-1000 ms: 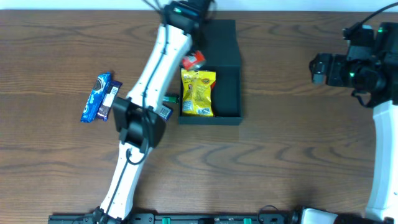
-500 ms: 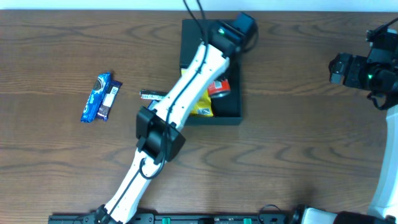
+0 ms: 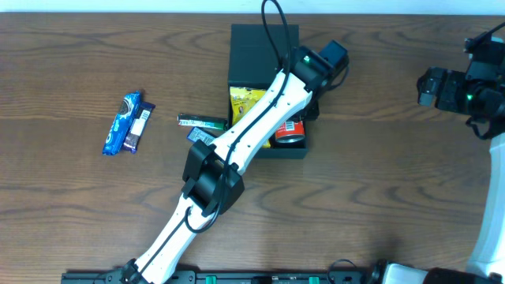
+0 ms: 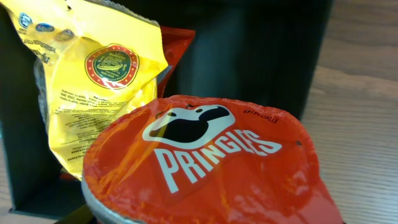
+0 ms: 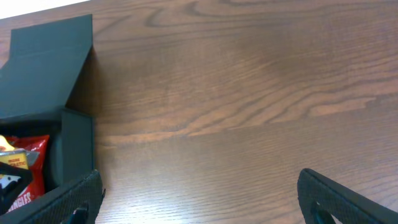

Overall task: Pack container
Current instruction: 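Carry the Pringles can into the box beside the yellow bag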

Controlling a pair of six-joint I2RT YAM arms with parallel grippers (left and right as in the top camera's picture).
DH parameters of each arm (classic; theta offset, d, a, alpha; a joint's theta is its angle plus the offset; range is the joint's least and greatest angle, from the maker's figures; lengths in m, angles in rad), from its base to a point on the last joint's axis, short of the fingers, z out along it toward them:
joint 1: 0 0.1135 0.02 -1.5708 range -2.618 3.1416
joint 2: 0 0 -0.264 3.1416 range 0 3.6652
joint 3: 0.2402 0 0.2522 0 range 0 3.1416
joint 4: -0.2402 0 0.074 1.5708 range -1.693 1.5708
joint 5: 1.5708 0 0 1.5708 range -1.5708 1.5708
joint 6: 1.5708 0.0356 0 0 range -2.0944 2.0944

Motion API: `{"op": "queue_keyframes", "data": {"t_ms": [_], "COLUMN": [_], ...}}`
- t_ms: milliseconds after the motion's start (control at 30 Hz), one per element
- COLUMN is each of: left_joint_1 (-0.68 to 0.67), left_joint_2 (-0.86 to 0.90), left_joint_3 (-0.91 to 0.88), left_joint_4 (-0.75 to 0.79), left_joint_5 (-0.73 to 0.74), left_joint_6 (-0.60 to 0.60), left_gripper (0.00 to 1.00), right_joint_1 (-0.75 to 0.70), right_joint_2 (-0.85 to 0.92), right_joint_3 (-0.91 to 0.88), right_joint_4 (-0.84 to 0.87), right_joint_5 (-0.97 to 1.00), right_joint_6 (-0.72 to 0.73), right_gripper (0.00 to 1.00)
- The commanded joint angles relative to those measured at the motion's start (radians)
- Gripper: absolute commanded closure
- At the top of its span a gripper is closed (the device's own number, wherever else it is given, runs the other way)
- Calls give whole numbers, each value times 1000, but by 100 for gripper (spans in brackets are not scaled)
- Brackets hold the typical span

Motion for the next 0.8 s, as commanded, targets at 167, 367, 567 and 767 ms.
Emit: {"op": "queue_keyframes", "data": {"t_ms": [167, 367, 567, 767], "left_joint_1": [5, 7, 9, 29], "left_joint_2": [8, 8, 8, -27], "left_joint_3": [-58, -57, -36, 76], "left_joint_4": [25, 31, 22, -58], "left_joint_5": [-5, -27, -31, -134], "left_joint_6": [7, 7, 16, 18], "left_gripper": [27, 14, 16, 14], "right_joint_1": [-9, -9, -9, -9], "right_joint_2": [2, 2, 2, 2], "right_joint_3": [6, 6, 6, 6], "right_joint_4": [-9, -9, -9, -8], "right_joint_5": [-21, -31, -31, -31], "right_joint_6": [12, 12, 12, 12], "right_gripper": [1, 1, 1, 1]}}
